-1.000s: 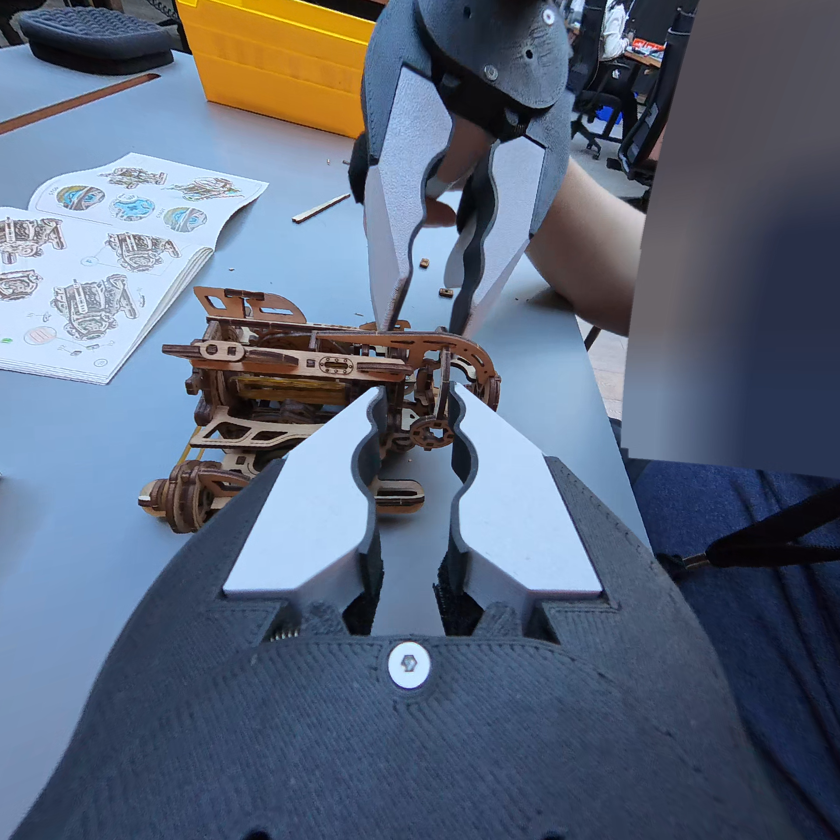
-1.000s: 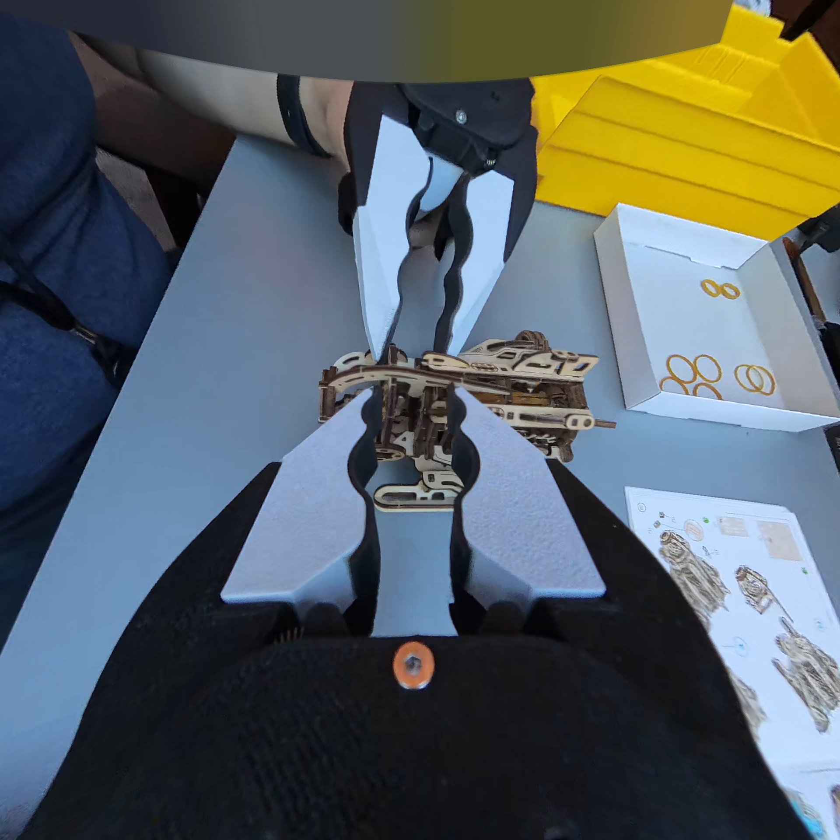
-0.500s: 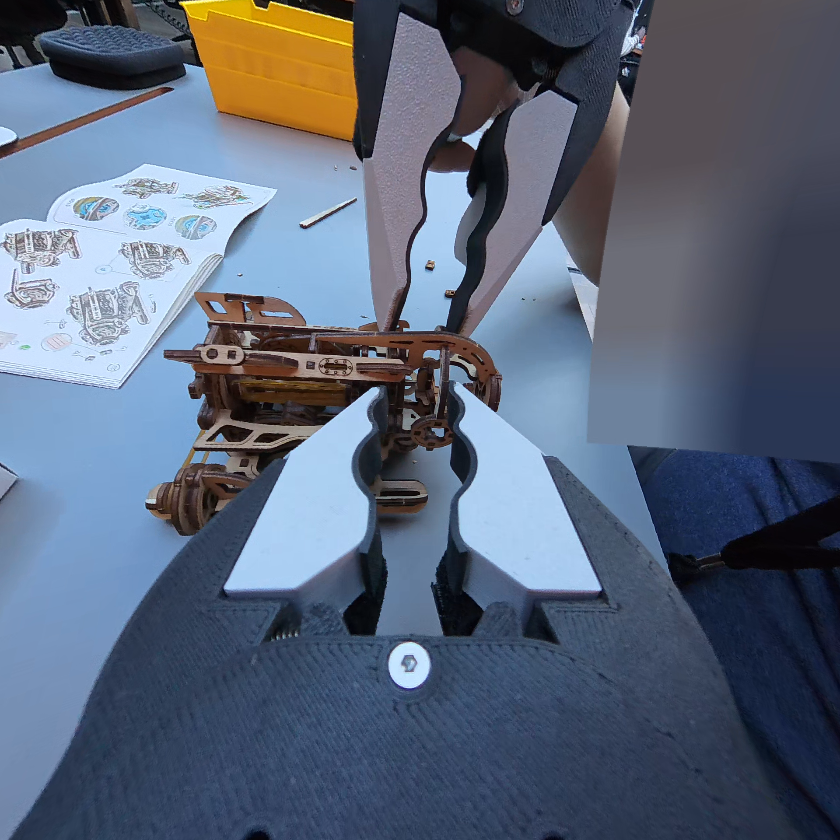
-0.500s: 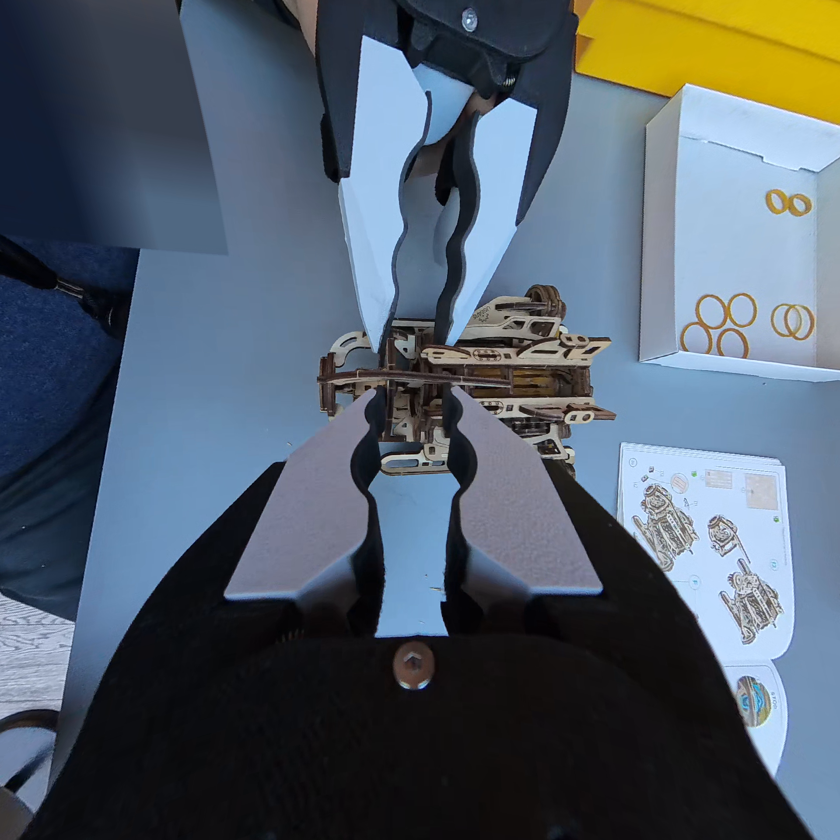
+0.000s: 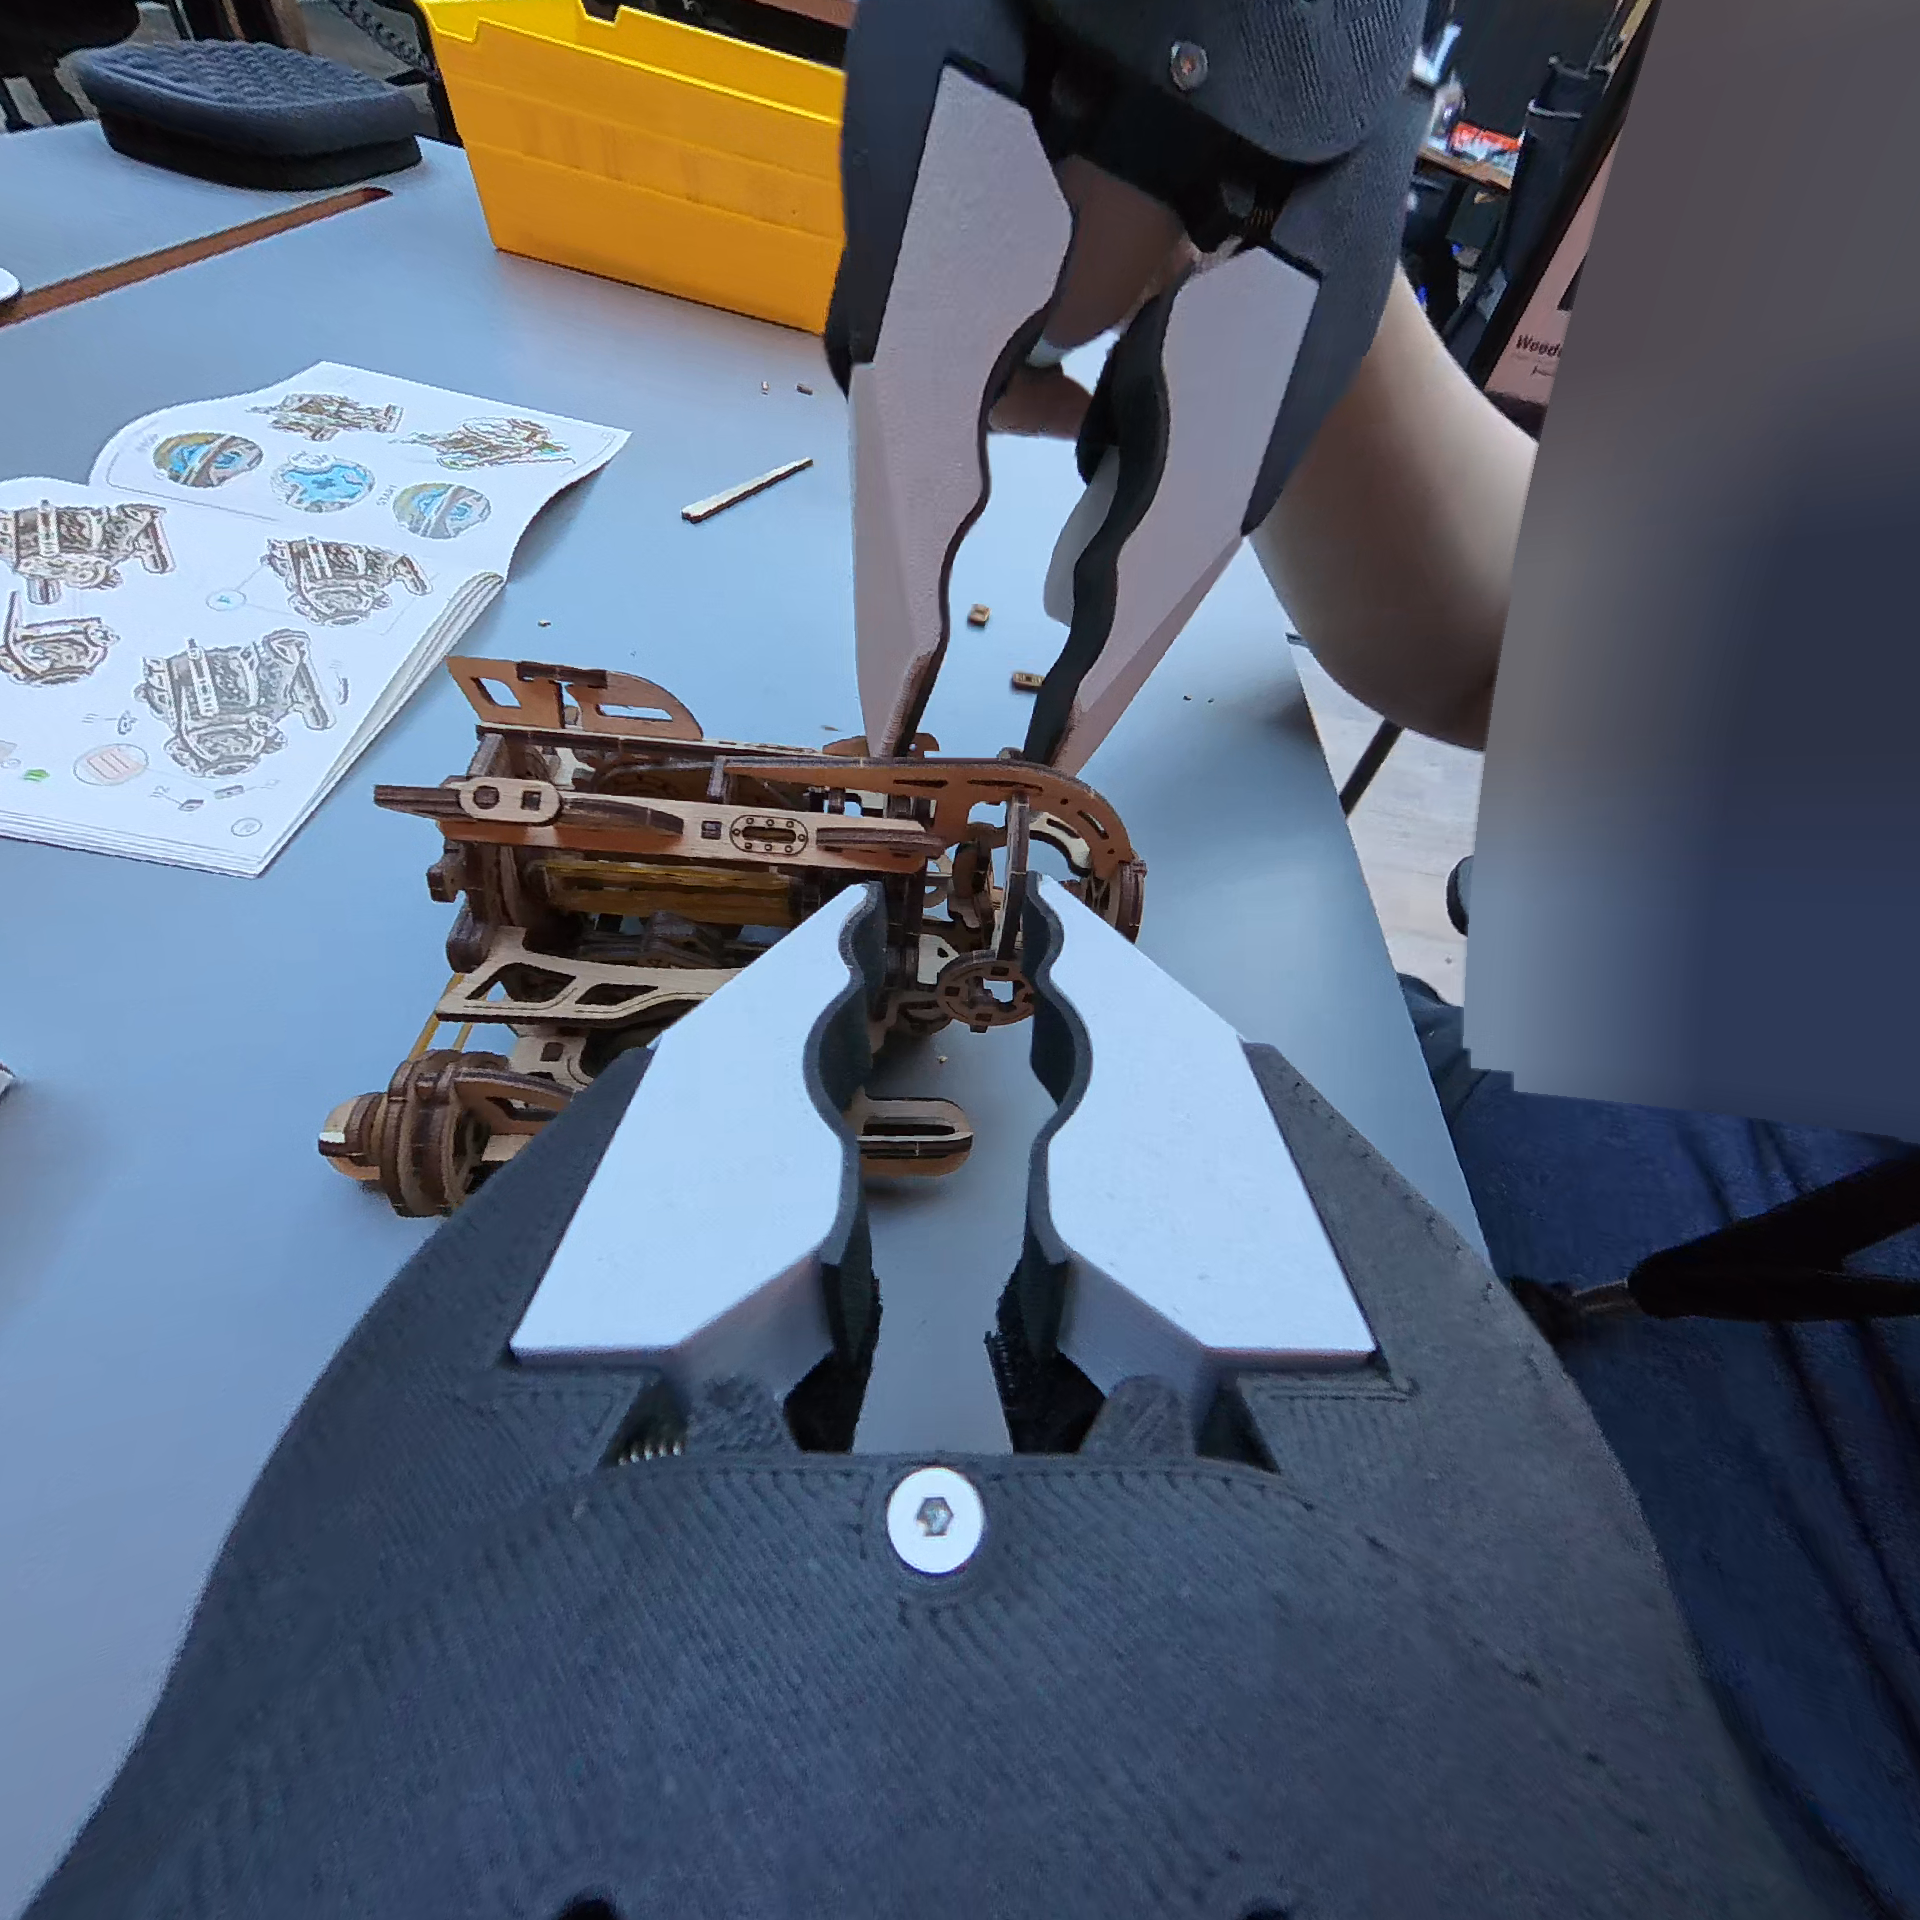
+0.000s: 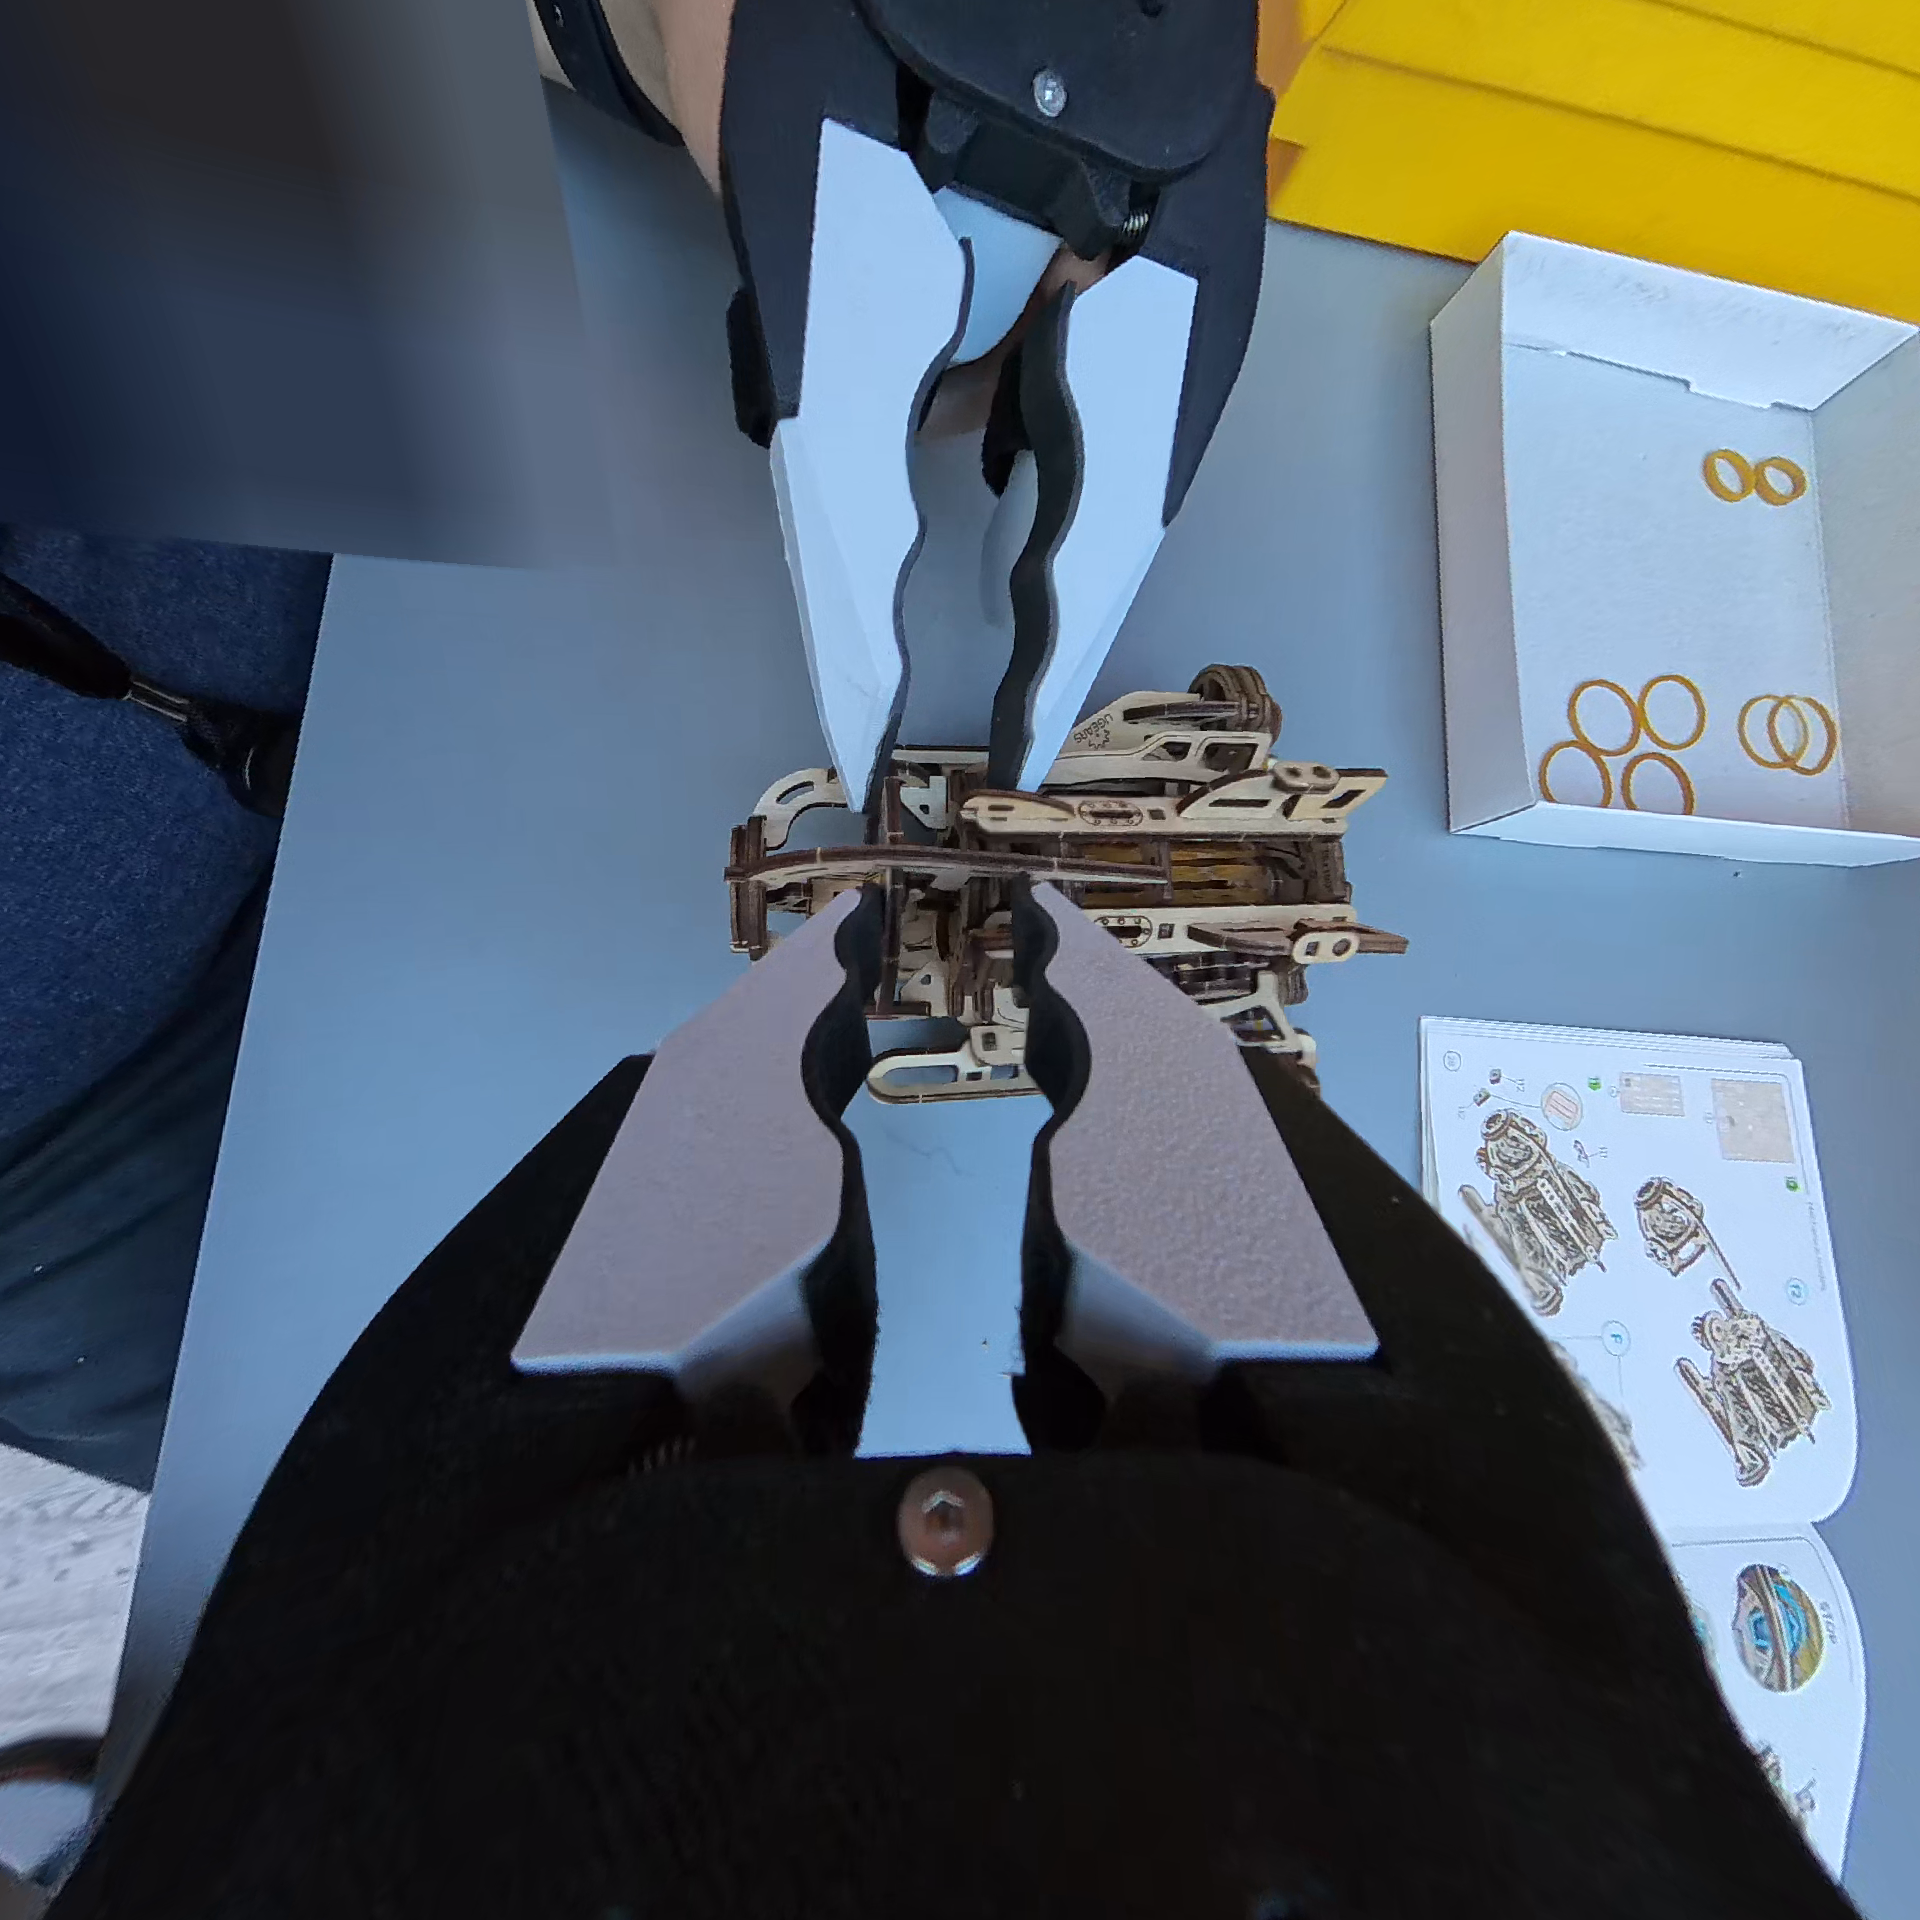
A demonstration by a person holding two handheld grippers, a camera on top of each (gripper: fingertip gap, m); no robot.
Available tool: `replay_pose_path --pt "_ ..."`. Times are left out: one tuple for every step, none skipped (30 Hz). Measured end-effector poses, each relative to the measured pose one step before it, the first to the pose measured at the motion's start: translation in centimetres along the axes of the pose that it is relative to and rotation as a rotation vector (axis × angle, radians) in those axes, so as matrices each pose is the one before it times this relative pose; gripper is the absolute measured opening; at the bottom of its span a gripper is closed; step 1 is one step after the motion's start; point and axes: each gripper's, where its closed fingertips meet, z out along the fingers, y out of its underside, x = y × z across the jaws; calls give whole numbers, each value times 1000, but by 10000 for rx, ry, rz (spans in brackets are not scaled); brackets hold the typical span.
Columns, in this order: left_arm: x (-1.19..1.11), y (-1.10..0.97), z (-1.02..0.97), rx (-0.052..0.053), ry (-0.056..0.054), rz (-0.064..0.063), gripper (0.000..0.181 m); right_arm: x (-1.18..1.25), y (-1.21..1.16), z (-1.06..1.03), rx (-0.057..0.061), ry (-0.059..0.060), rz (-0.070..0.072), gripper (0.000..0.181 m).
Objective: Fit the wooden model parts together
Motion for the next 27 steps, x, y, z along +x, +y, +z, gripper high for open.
replay_pose_path --pt "-82 -121 -54 100 17 -169 24 190 -122 -71 200 222 -91 23" --pt "-92 -147 -85 110 6 -153 24 136 -138 -146 243 238 -104 23" --pt "-20 -111 -114 71 37 -83 25 -20 -171 -253 256 169 -78 23" --pt "69 -102 -189 24 58 11 27 -140 -229 -353 303 133 -33 24" --pt "68 -102 -284 -5 14 73 30 -50 -193 -431 302 218 30 26" --pt "66 -117 -373 -19 -25 112 32 119 -56 -493 274 337 70 26" --pt "118 -26 -414 -71 3 142 34 128 81 -483 271 314 125 27" --pt "73 102 -409 -145 -32 138 34 -14 265 -412 248 179 212 28" --pt "-98 159 -338 -163 -138 133 34 -145 470 -330 198 44 300 29" --pt "-152 205 -255 -182 -171 140 35 -150 577 -229 195 -21 343 31" --pt "-160 199 -144 -177 -172 131 35 -17 595 -157 219 -1 349 33" --pt "-102 133 -41 -116 -134 119 35 -22 527 -101 267 -52 332 35" --pt "44 111 71 -78 -53 91 36 -64 412 -36 305 -138 322 35" --pt "111 110 158 -74 -14 51 36 -58 302 -30 326 -164 276 35" --pt "81 129 206 -73 -22 44 34 -40 182 -19 337 -178 226 35" --pt "-3 76 194 -44 -70 46 33 83 20 -22 374 -139 245 35" --pt "-41 -27 155 31 -85 32 31 196 -55 -20 311 -97 295 35" --pt "77 -145 132 105 7 -3 30 165 -85 0 202 -111 291 35" --pt "176 -117 128 96 99 -53 28 130 -158 73 170 -99 217 35" --pt "165 1 163 13 115 -81 28 34 -173 154 125 -116 122 35" --pt "81 134 170 -63 76 -75 29 -97 -179 254 103 -154 53 36" --pt "2 99 169 -60 18 -59 31 -208 -12 343 -23 -189 17 37" --pt "-35 -11 148 0 -29 -52 33 -211 163 365 -157 -148 -31 39" --pt "-44 -110 111 55 -32 -45 33 -54 153 357 -132 -29 -82 40" --pt "59 -124 102 71 42 -37 33 5 142 312 -106 12 -76 41" --pt "113 -43 119 19 93 -44 31 0 58 261 -21 -18 -29 41" --pt "27 59 136 -35 64 -49 31 -18 -6 207 30 -53 43 41"
